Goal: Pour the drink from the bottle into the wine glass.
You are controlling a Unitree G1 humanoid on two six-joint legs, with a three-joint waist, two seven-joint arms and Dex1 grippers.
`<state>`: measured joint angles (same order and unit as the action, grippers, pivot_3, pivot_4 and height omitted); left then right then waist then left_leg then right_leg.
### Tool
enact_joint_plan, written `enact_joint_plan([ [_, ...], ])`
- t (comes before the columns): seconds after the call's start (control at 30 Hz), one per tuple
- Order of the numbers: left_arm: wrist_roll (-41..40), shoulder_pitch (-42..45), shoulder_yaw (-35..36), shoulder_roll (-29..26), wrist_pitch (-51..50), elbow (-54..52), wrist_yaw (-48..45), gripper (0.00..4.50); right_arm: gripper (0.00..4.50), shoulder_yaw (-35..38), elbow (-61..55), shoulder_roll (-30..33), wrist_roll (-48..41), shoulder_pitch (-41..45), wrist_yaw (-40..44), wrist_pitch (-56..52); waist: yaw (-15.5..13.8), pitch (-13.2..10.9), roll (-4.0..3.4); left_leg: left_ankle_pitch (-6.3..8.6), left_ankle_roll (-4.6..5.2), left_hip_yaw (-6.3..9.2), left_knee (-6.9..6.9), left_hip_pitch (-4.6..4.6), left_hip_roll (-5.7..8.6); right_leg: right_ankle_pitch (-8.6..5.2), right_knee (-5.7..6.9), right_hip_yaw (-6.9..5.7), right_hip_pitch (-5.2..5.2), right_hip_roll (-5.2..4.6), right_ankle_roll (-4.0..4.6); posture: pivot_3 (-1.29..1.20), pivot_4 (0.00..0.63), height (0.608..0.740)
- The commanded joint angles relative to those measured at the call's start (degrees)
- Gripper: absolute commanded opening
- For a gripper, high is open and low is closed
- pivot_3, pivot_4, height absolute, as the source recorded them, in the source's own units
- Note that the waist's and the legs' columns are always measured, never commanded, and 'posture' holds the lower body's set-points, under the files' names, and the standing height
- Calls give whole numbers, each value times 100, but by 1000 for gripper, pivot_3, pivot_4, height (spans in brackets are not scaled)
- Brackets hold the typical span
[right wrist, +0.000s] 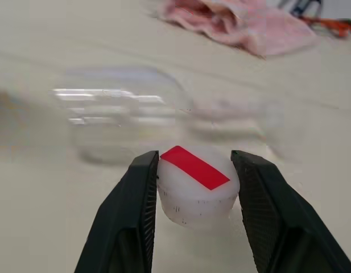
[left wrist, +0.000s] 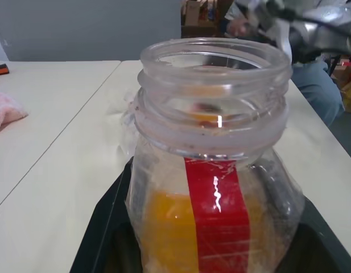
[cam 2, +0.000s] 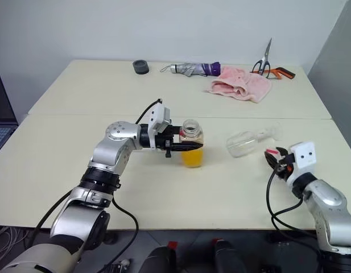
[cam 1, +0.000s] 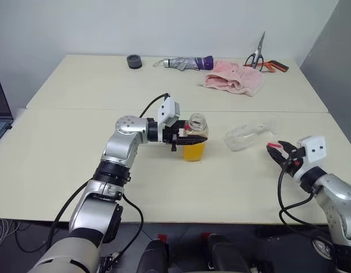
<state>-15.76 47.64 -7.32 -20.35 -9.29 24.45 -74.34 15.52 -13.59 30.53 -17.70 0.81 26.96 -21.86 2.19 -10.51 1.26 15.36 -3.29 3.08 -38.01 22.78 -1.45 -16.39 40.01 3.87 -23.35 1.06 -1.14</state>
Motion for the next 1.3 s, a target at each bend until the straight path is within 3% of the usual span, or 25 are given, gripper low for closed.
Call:
enact_joint_plan([
  [0.03, -164, 43, 197, -98, 25, -280, 46, 1821, 1723, -52, 275, -86, 311, -74, -126, 447, 9, 0, 0, 0, 0, 0, 0, 0, -1, 0, 0, 0, 0, 2, 0, 0, 150, 740],
  [0.1, -162, 30, 223, -128, 12, -297, 67, 1821, 1723, -96, 461, -151, 330, -73, -132, 465, 9, 0, 0, 0, 0, -1, 0, 0, -1, 0, 0, 2, 0, 2, 0, 0, 150, 740],
  [0.13, -161, 18, 238, -148, 8, -307, 80, 1821, 2423, -118, 519, -164, 275, -84, -56, 401, 5, 0, 0, 0, 0, -1, 0, 0, -1, 0, 0, 1, 0, 2, 0, 0, 150, 740],
  [0.33, -203, -89, 384, -281, -91, -425, 269, 1821, 4378, 62, 351, 75, -3, -206, 338, 122, -6, 0, -1, 0, -1, 0, -1, 2, 0, 0, -1, 2, 0, -1, 0, 0, 150, 740],
  [0.37, -216, -119, 421, -317, -116, -454, 315, 1821, 4500, 110, 267, 134, -58, -221, 395, 68, -6, 0, -1, 0, 0, -1, -1, 2, 0, 0, -1, 2, 0, -1, 0, 0, 150, 740],
  [0.6, -317, -226, 1043, -644, -324, -389, 1072, 1821, 4500, 350, -854, 654, -851, 6, 815, -595, 11, -2, -3, 0, 0, 0, -2, 0, -2, 0, -1, 3, 2, 0, 0, 0, 150, 740],
  [0.73, -134, -346, 1477, -997, -266, -75, 1834, 1821, 4500, -672, -1800, 813, -1634, 1094, 1206, -1464, 108, -3, -5, 0, 0, 1, 0, -9, -13, 0, 3, 4, 4, 9, 0, 0, 150, 740],
  [0.87, -49, -433, 1729, -1227, -223, 182, 2324, 1820, 4500, -1834, -1641, 245, -1418, 2428, 1067, -1725, 99, -3, -5, 0, -1, 19, -4, -8, -20, 1, 1, -12, 10, 20, 1, 0, 150, 740],
  [1.03, 19, -476, 2022, -1405, -108, 545, 2943, 1820, 4500, -2851, -900, -570, -942, 3439, 1025, -1680, 39, -3, -3, -1, -1, 28, -8, 12, -11, 1, -3, -27, 0, -8, 1, 0, 150, 740],
  [1.3, 275, -541, 2226, -1515, 312, 1074, 3856, 1819, 4500, -3331, 112, -1171, -188, 4005, 1008, -1360, -54, -1, 0, 0, -1, 28, -9, 19, -11, 2, -4, -31, -5, -35, 2, 0, 150, 740],
])
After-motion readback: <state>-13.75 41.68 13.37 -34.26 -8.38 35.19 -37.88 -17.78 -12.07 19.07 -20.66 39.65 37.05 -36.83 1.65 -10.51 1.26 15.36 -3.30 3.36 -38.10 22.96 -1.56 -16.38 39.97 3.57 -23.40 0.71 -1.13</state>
